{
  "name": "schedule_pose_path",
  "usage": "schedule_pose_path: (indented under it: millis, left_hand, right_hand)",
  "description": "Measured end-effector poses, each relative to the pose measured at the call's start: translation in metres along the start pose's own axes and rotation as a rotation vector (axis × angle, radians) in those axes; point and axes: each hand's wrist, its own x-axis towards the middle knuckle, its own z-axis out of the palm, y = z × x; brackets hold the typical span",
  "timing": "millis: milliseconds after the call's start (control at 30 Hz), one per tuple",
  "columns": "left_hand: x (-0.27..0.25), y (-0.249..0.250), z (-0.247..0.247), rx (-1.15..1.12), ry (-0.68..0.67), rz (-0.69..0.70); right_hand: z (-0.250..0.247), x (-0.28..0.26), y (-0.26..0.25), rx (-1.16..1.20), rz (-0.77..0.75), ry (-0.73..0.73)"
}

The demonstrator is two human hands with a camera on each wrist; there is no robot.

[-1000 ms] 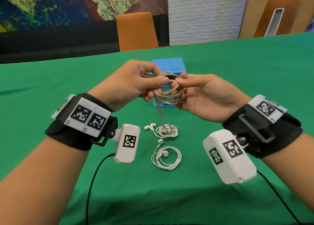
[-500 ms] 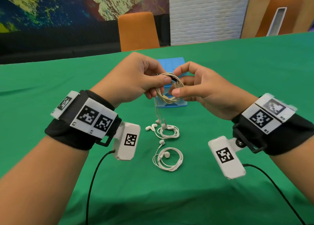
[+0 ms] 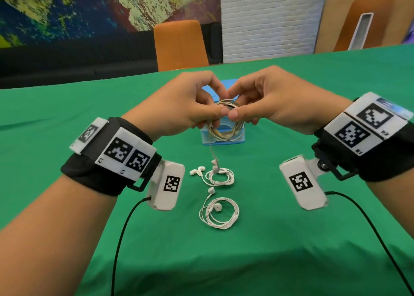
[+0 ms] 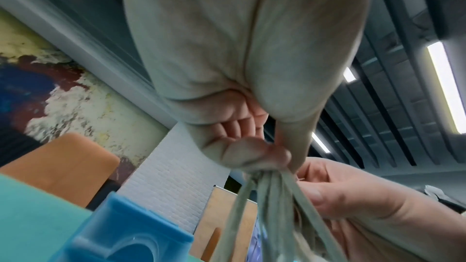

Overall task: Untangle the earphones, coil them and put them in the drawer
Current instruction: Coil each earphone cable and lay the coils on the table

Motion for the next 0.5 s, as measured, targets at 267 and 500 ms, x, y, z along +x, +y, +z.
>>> schedule_pose_path:
  millis: [267,500]
  left_hand:
    - [-0.006,-0.026,0.020,-0.396,0.108,-0.055]
    - [-0.008,-0.037,0.045,-0.701,0.177,-0.169]
  right_hand:
    - [0.003,0.004,0.015,0.100,0.008,0.161]
    - [0.015,0.007,0.031,0.387,0.081,0.373]
